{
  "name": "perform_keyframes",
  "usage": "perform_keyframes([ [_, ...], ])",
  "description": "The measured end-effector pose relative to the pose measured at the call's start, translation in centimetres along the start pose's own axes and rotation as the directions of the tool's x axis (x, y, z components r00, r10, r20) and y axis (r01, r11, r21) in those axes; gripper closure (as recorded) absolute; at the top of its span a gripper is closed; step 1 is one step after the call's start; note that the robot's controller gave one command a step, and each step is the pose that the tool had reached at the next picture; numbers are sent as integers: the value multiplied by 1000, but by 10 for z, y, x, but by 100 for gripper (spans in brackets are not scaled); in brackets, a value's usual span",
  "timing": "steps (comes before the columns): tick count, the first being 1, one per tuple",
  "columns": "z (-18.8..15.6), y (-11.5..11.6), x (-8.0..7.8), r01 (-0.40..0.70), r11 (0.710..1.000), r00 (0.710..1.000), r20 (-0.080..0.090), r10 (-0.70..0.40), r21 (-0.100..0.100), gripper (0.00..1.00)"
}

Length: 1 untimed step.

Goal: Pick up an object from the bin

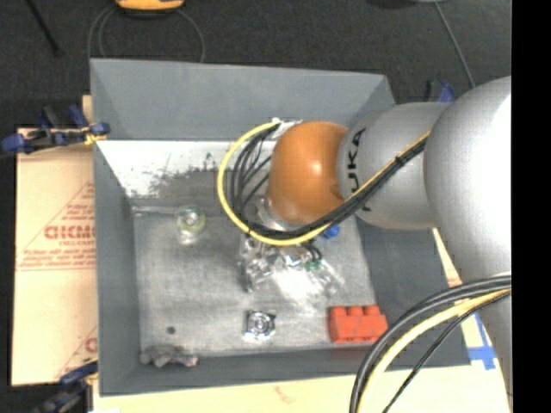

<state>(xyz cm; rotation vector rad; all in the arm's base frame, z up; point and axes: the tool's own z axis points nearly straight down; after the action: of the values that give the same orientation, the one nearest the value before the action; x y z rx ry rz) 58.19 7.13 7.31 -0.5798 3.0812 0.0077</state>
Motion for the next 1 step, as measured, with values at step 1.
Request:
perform_keyframes([
  [1,-130,-3,0,34,999,999,5,-35,8,100],
])
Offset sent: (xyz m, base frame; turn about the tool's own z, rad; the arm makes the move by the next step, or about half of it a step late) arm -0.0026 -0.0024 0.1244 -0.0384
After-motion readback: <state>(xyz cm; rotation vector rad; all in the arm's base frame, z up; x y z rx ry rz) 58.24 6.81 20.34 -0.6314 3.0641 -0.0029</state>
